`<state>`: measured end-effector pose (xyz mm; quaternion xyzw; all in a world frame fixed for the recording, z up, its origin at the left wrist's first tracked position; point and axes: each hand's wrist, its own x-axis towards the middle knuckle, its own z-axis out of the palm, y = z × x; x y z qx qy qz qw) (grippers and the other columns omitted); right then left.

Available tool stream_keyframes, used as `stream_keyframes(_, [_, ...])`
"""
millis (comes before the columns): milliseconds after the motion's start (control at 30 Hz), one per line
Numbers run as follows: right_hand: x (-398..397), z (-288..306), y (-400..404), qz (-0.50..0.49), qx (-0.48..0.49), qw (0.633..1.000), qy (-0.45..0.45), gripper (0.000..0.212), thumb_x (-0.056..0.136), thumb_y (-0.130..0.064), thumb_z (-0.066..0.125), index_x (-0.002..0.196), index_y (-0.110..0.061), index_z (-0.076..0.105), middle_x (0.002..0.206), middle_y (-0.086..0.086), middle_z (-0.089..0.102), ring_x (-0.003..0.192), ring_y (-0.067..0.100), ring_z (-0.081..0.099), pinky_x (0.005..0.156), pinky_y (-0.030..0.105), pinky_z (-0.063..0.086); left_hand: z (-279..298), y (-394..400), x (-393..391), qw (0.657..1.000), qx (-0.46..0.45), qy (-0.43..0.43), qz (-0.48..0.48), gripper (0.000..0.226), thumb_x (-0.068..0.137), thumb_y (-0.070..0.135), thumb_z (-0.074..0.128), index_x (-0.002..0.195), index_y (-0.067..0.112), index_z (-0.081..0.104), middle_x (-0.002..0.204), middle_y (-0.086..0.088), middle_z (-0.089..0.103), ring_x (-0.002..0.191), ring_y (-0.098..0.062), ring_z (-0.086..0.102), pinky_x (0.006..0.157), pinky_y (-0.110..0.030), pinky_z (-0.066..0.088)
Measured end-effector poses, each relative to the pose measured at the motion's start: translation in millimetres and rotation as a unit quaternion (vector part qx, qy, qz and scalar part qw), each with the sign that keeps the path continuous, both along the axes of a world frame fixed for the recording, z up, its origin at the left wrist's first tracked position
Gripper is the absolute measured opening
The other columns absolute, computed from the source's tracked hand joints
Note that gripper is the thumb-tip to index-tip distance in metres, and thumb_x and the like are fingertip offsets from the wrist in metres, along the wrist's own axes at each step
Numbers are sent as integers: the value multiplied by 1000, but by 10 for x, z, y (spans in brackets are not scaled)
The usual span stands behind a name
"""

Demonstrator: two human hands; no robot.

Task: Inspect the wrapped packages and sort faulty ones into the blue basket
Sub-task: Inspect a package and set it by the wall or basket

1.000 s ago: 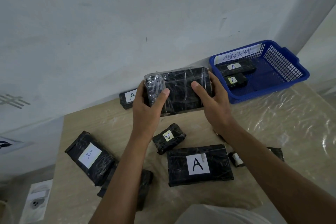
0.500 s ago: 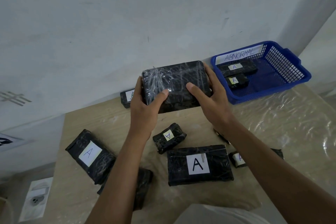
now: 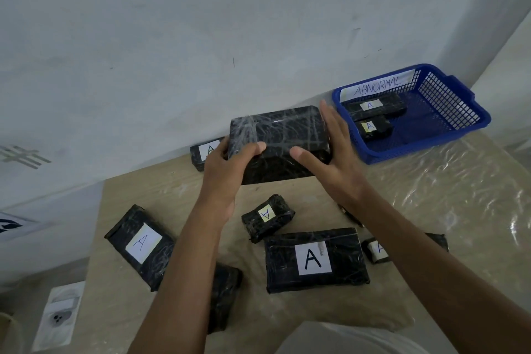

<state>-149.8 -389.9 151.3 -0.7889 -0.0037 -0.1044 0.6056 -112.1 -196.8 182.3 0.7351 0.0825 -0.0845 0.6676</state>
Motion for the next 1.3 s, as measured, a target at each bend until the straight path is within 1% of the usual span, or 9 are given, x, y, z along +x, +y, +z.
stream_keyframes(67, [18,-38,-57,19,-37,998,-47,99,86,-56,71,165,-24,21,173,-2,11,159,5,10,119,12,23,14,13,-5,999,-23,36,-25,35,83,29,81,115,16,76,108,-2,79,107,-23,74,104,-48,54])
stream_keyframes(167, [68,-47,-89,33,13,996,-79,77,87,-45,75,153,-19,45,163,5,34,151,14,36,116,36,45,1,33,16,996,-26,32,-82,67,78,57,81,135,25,66,128,5,73,122,-16,67,114,-49,45])
stream_keyframes(267, [105,13,-109,13,72,996,-56,62,84,-40,78,137,-14,59,143,6,54,127,8,60,97,26,55,-60,24,4,996,19,-25,-89,105,65,80,77,155,43,38,158,14,45,146,-8,42,124,-45,31])
stream_keyframes(333, [121,49,-98,-1,135,991,-27,57,80,-43,78,128,-14,64,121,7,65,108,15,69,87,28,57,-90,28,-45,991,38,-112,-68,94,73,70,76,155,42,37,164,8,36,150,-12,36,124,-43,33])
stream_keyframes(567, [98,118,-19,46,207,977,-11,42,93,-26,63,130,-7,61,110,4,65,103,9,67,85,21,53,-156,-28,-81,950,43,-309,11,45,87,27,70,118,-3,57,115,-4,60,102,-8,62,90,-44,56])
stream_keyframes(700, [71,85,22,0,177,981,-85,31,97,-14,59,125,-2,63,143,10,60,138,13,53,104,20,46,-113,-81,-100,958,-10,-284,27,38,85,29,70,109,2,59,98,-2,61,85,-9,60,80,-32,52])
stream_keyframes(900, [112,156,61,-28,154,985,-67,10,98,-1,64,106,6,64,88,-1,66,79,0,65,73,16,51,-122,-114,-93,970,-56,-234,44,34,85,38,70,109,14,66,103,-4,67,95,-15,65,89,-39,57])
stream_keyframes(1100, [39,149,20,26,148,988,-43,43,90,-29,69,127,-8,62,113,11,64,101,14,65,89,29,55,-97,-130,-66,964,-82,-243,68,15,84,27,71,93,17,64,95,-3,63,88,-14,62,79,-34,55])
stream_keyframes(1300, [15,191,73,-12,143,989,-47,23,94,-2,69,116,-4,62,98,19,63,87,30,64,79,37,55,-118,-95,-77,967,-63,-245,18,31,80,32,76,101,14,61,88,1,62,84,-14,63,78,-32,55])
